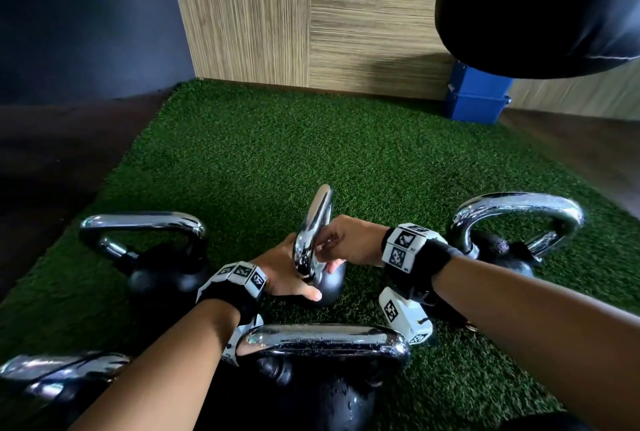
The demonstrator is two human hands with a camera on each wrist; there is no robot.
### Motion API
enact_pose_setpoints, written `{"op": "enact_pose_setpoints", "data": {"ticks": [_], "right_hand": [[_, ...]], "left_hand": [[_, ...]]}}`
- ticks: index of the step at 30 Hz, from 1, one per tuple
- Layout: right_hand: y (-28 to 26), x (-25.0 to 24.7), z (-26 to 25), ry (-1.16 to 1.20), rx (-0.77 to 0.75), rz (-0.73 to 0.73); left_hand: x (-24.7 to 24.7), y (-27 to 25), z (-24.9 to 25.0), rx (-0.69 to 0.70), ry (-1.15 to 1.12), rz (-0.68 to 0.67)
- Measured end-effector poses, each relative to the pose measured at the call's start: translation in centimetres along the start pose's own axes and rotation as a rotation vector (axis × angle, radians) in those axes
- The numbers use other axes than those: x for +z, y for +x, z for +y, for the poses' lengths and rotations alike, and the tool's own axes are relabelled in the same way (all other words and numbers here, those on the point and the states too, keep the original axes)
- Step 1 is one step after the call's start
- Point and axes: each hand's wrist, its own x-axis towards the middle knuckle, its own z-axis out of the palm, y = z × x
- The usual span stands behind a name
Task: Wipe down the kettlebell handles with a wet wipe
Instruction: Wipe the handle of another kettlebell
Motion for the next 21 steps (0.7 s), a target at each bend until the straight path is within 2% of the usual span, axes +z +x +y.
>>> {"op": "enact_pose_setpoints", "data": {"ticks": [3,6,8,11,15,17,21], "right_hand": [[0.4,0.1,-0.3,-0.03,0.008,-0.022],[-0.1,-0.3,-0.2,0.071,0.028,-0.076],[-0.4,-0.2,0.2,0.203,0.05,-0.113],[-0.4,-0.1,0.7,0.535,0.082,-0.158],[0.1,-0.5,0.8,0.813,0.121,-0.099],[0.3,-0.6,1.1,0.898,0.131,-0.057],[0.1,-0.3,1.5,0.951,0.106,-0.101]], "left_hand": [[0.1,0.0,-0.2,0.013,-0.007,0.001],[0.4,0.2,-0.8,0.004,-0.058,0.041],[0.6,0.2,-0.9,0.023,-0.025,0.055],[0.8,0.3,-0.6,0.067,-0.008,0.097],[1.1,0.4,-0.7,-0.006,-0.042,0.109],[1.2,0.5,-0.8,-0.036,-0.032,0.096],[1.2,0.4,-0.8,-0.082,-0.12,0.134]]}}
